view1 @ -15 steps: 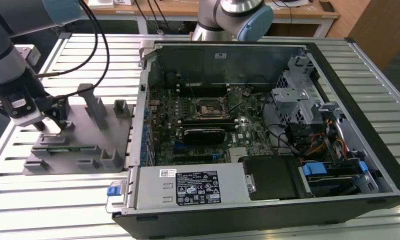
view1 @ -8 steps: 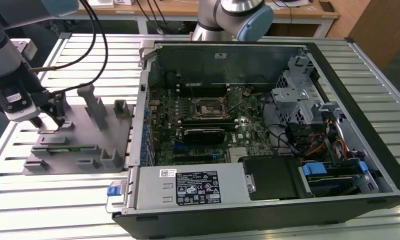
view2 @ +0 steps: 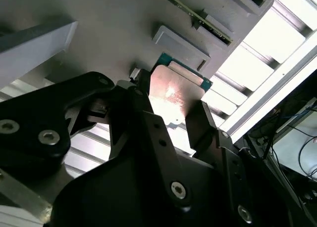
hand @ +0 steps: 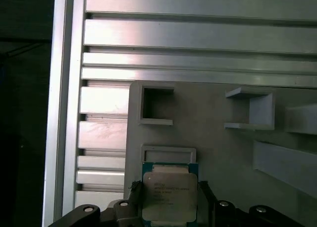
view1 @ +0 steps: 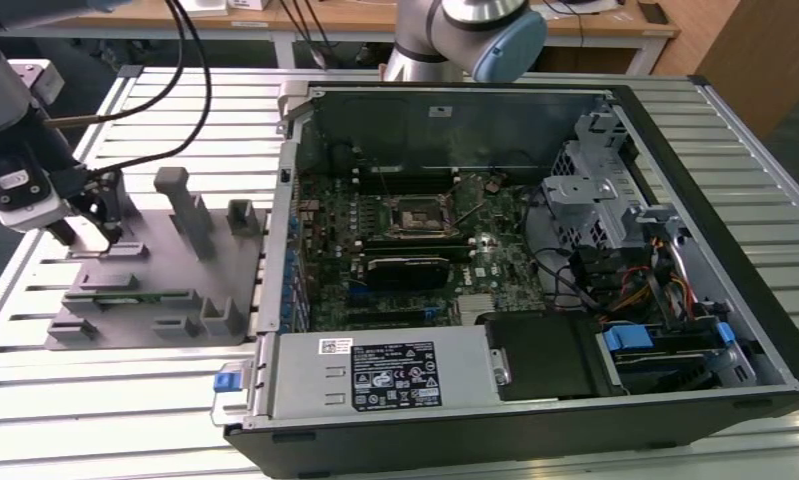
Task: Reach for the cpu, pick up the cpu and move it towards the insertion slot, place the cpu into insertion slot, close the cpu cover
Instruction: 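Pick up the cpu and move it towards the insertion slot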
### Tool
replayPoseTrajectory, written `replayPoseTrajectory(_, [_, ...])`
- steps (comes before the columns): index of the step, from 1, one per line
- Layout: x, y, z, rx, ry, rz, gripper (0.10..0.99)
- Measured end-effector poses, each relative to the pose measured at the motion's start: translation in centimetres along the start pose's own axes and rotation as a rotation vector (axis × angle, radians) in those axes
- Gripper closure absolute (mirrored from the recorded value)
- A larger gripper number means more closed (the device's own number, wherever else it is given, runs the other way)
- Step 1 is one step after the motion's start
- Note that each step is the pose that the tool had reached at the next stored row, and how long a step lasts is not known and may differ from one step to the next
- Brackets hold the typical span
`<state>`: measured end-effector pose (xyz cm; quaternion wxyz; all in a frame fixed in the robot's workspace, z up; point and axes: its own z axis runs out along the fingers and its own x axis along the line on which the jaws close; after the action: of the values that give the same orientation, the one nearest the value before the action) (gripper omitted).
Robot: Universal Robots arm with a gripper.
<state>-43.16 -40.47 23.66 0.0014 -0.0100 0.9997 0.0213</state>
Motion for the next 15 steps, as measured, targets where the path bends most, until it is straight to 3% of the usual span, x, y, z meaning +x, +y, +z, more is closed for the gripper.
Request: replayPoseTrajectory(15, [-0.01, 0.15, -3.45, 0.0, -0.0001, 0.0, 0.557])
